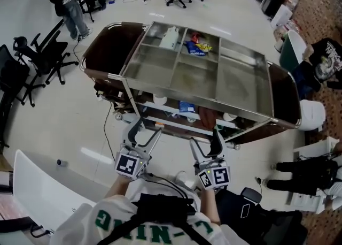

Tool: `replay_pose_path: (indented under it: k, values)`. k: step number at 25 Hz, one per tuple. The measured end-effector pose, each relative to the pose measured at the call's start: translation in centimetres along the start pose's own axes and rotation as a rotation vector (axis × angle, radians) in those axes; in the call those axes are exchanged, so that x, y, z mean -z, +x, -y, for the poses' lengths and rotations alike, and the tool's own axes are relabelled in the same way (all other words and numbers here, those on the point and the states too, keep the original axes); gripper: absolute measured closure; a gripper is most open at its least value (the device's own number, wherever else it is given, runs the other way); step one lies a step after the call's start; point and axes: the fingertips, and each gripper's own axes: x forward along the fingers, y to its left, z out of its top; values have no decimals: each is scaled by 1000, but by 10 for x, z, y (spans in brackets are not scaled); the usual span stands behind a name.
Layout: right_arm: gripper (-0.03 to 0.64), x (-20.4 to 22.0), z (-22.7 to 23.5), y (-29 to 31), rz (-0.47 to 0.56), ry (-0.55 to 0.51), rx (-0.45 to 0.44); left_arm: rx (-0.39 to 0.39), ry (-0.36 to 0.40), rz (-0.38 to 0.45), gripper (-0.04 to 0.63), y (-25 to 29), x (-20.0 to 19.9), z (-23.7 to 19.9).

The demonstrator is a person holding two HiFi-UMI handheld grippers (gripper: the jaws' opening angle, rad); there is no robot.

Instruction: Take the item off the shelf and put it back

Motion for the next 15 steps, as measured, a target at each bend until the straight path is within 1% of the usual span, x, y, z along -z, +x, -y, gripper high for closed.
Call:
replay_pose_path:
  k: [4, 7, 10, 13, 15]
  values:
    - [218, 8, 0, 2, -21, 5, 17, 8, -7, -11, 308, 1, 4, -8]
    - [218, 23, 3, 5, -49, 18, 30, 7, 1, -15, 308, 1, 7, -13]
    - [218, 53, 7, 9, -113, 50, 41, 2, 32, -14, 308, -2, 13, -20]
    - [218, 89, 11, 14, -191, 70, 52, -12, 6, -24, 308, -4, 9, -23]
    - [218, 113, 14, 18, -242, 70, 56, -28, 6, -29, 308, -8, 9, -28]
